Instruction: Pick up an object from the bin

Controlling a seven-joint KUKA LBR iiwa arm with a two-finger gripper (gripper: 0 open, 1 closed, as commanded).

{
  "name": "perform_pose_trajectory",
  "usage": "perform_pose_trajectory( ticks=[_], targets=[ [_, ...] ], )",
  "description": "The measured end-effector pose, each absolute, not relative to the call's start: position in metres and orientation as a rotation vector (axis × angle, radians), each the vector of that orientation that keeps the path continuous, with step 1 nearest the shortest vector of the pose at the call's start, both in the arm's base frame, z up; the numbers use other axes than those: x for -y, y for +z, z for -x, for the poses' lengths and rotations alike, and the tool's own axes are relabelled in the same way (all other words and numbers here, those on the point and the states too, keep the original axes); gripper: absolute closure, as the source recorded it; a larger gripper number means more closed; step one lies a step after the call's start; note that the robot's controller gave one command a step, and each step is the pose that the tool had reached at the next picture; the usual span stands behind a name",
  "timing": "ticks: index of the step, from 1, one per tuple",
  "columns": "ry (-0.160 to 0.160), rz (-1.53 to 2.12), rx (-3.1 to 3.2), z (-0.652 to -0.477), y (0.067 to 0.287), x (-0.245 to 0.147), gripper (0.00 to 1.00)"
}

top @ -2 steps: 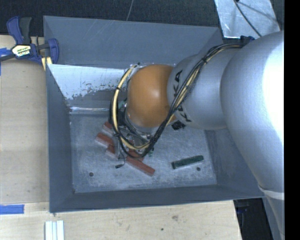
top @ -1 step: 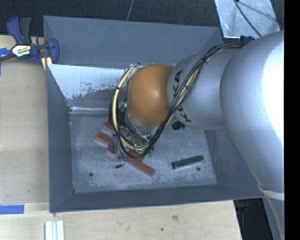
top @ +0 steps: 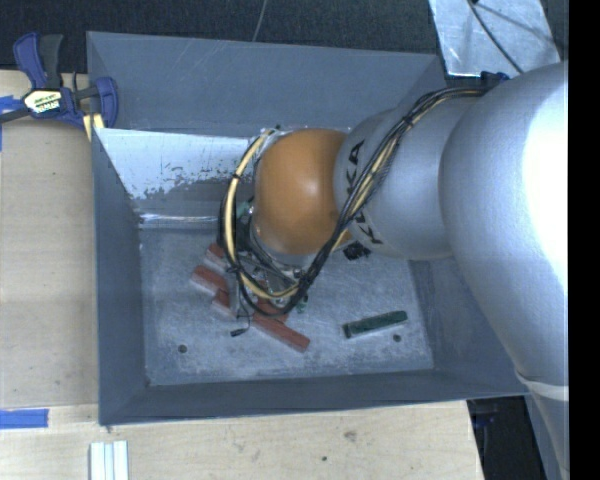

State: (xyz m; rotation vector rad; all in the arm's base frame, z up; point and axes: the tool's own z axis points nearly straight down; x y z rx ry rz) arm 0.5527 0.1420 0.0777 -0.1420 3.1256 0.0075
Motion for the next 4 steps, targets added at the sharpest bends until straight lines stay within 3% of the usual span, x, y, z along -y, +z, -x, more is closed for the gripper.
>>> perform_pose_trajectory(
  ticks=[1, 2, 3, 4],
  targets=[
    [-0.007, 0.989, -2.965, -0.565, 0.078, -0.159, 1.0],
    [0.002, 0.995, -2.974, -0.56, 0.072, -0.162, 0.0],
    [0.002, 0.994, -2.975, -0.56, 0.072, -0.162, 0.0],
    [0.005, 0.541, -3.078, -0.512, 0.075, -0.107, 1.0]
  ],
)
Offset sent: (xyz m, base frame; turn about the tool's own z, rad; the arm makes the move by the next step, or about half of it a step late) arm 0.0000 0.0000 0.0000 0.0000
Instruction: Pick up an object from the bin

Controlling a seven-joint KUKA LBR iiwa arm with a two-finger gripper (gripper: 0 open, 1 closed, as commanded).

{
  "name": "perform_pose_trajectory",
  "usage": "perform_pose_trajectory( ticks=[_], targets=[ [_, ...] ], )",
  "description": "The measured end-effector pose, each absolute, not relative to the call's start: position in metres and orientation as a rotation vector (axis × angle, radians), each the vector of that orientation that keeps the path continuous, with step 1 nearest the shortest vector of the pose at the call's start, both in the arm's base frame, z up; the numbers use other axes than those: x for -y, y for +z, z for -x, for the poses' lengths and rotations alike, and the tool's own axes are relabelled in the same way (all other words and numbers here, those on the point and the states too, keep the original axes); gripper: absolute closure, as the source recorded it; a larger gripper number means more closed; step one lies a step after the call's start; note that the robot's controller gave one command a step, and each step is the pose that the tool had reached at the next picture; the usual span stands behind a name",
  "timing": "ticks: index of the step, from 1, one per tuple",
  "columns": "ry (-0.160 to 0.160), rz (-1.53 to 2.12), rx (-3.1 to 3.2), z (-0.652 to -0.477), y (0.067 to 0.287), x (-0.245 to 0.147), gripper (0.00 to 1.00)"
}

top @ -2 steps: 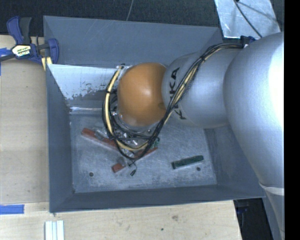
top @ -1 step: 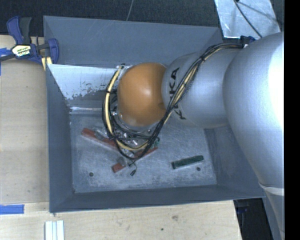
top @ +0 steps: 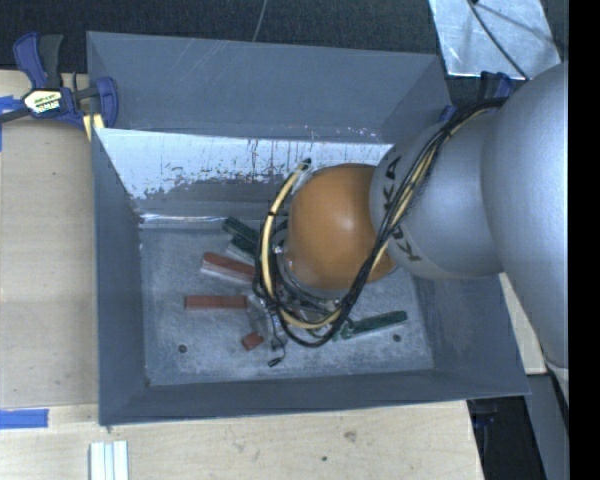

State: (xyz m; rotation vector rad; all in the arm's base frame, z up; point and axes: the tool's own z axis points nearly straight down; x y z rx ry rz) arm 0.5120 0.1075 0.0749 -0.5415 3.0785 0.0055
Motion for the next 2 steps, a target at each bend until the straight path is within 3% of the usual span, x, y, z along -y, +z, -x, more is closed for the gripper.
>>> perform_pose_trajectory(
  ticks=[1, 2],
  targets=[
    [0.006, 0.541, -3.079, -0.512, 0.075, -0.107, 1.0],
    [0.002, 0.448, -3.112, -0.516, 0.119, -0.091, 1.0]
  ],
)
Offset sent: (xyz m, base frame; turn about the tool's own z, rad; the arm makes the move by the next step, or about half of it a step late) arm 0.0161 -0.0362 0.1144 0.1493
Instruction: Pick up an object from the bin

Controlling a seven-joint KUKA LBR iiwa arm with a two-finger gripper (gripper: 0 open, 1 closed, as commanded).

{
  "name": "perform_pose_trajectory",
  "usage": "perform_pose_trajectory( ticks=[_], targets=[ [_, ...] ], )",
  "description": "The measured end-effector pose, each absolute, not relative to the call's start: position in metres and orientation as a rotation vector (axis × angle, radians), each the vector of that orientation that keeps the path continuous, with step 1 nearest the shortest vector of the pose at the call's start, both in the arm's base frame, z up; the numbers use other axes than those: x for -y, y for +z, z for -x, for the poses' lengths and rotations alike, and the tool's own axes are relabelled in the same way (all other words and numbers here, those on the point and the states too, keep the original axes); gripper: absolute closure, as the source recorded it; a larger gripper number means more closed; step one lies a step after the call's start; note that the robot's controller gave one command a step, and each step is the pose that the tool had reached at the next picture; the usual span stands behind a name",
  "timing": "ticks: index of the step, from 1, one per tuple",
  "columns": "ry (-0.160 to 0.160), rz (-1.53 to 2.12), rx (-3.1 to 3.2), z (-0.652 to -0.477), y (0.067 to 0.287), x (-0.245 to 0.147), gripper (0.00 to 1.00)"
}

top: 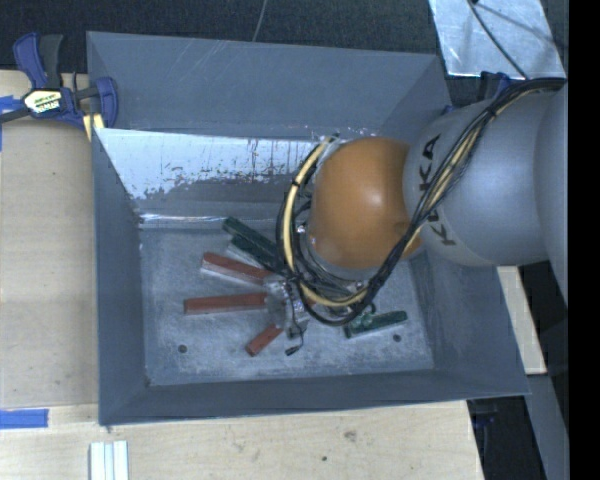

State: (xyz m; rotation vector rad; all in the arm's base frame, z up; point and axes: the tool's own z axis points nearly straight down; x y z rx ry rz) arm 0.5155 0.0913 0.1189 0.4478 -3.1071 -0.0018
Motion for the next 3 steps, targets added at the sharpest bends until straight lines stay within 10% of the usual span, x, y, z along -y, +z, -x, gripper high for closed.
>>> perform_pose_trajectory(
  ticks=[1, 2, 3],
  targets=[
    [-0.002, -0.297, 3.13, -0.536, 0.189, -0.094, 1.0],
    [0.0, -0.223, 3.141, -0.566, 0.193, -0.089, 1.0],
    [-0.002, -0.395, 3.12, -0.557, 0.071, -0.149, 0.0]
  ],
)
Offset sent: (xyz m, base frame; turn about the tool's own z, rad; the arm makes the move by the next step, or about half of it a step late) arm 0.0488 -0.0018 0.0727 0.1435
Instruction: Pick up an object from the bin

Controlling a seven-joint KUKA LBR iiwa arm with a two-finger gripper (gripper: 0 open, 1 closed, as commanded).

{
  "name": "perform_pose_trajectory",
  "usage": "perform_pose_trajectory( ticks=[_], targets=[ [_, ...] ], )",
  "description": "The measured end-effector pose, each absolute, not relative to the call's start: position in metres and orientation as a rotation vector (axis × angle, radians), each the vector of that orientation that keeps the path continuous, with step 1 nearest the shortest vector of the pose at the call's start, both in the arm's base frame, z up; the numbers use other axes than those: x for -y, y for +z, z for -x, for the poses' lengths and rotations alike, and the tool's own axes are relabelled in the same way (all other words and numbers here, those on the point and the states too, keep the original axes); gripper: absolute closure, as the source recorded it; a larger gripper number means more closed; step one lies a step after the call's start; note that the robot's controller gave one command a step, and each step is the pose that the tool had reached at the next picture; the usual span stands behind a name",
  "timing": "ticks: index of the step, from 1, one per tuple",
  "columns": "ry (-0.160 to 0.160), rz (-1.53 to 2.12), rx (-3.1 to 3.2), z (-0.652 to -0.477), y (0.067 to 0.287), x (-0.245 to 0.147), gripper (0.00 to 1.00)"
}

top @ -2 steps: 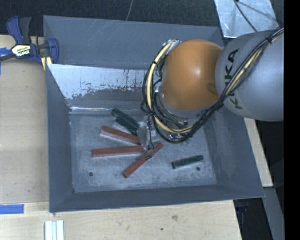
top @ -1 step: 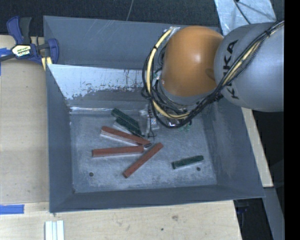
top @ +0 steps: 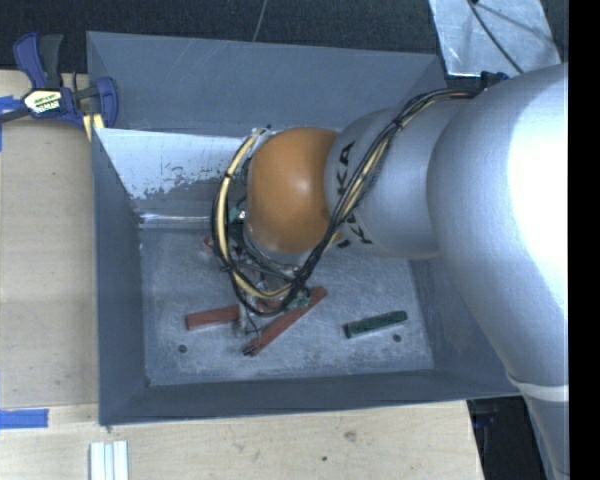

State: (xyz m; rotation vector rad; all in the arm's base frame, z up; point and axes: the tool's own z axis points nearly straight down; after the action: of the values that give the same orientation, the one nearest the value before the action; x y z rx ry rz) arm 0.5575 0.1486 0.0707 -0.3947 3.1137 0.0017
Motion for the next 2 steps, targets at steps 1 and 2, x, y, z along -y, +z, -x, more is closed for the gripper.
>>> perform_pose_trajectory(
  ticks=[1, 2],
  targets=[
    [0.003, 0.391, -3.113, -0.5579, 0.0712, -0.1485, 1.0],
    [0.003, 0.391, -3.113, -0.558, 0.0713, -0.1485, 1.0]
  ],
)
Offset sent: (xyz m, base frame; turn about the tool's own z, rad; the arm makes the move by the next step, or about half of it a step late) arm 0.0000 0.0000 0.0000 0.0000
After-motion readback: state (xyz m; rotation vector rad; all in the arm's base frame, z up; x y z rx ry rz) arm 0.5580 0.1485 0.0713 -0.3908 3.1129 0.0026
